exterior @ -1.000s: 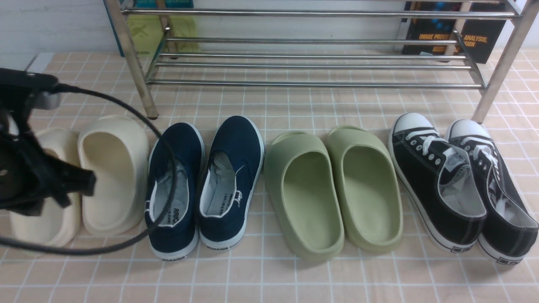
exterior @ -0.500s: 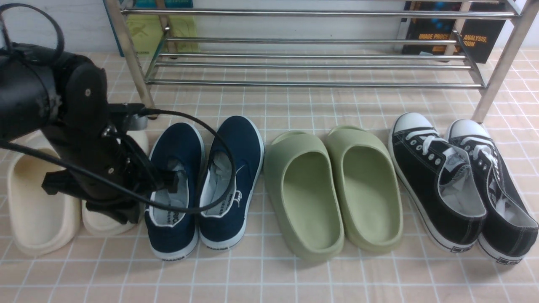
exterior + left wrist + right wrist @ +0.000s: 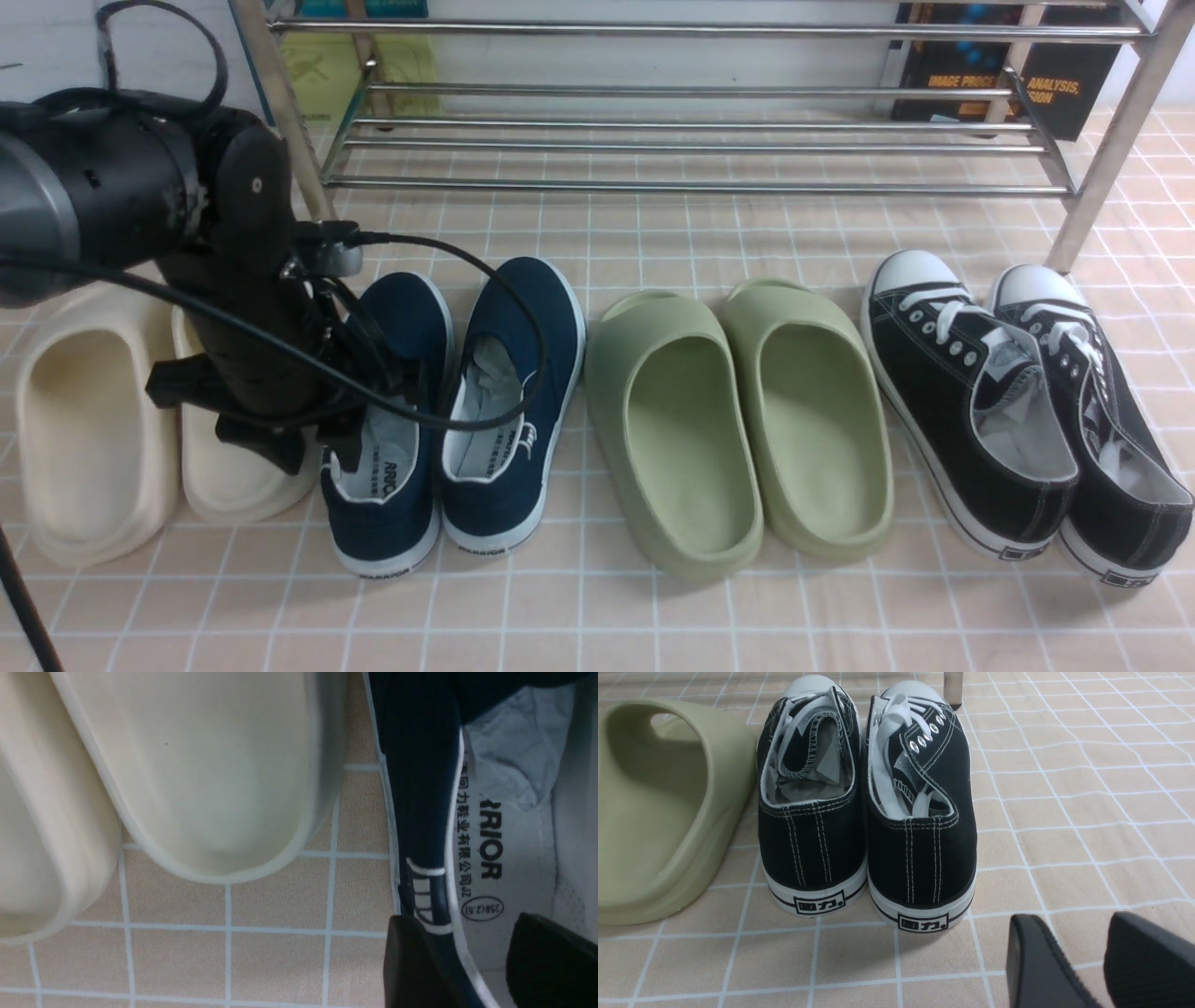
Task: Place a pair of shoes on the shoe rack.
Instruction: Use the left arm to grab the shoe closest to it, then use the left arm to put a shoe into the shoe rack
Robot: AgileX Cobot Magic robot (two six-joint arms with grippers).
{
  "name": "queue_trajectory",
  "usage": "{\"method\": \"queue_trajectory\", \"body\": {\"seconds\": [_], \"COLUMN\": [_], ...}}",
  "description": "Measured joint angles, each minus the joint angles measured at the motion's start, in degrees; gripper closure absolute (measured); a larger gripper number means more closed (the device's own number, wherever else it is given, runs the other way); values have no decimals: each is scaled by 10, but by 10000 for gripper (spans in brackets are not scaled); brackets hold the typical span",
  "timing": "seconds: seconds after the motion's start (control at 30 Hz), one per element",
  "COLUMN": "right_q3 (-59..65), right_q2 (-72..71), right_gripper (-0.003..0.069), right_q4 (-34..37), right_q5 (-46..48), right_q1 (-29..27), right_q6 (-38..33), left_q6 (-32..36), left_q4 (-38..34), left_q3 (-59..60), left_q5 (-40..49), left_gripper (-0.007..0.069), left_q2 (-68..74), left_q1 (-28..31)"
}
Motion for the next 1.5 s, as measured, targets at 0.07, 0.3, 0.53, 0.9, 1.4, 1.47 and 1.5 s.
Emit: {"method": "queue_trajectory", "body": {"seconds": [0.07,0.3,0.53,0.9,1.4,1.47,1.5], "right_q3": [0,0,0,0,0,0,0], "right_q2": [0,0,0,0,0,0,0], "right_gripper": [420,420,420,420,420,420,420], "right_q4": [0,0,0,0,0,0,0], "right_q5": [0,0,0,0,0,0,0], "right_q1": [0,0,0,0,0,0,0], "right_q6": [0,0,0,0,0,0,0], "left_q6": [-2,-18,-21,1,13,25,37], "left_q4": [2,11,25,2,-26,-54,-68], "left_q3": [0,0,0,0,-122,-148,-162], "left_q5": [-2,-32,-34,-12,10,9,9], "left_gripper": [304,347,536,573,573,573,573], "left_q2": [12,53,54,-38,-53,-18,-4], "left_q1": [0,0,0,0,19,36,44]}}
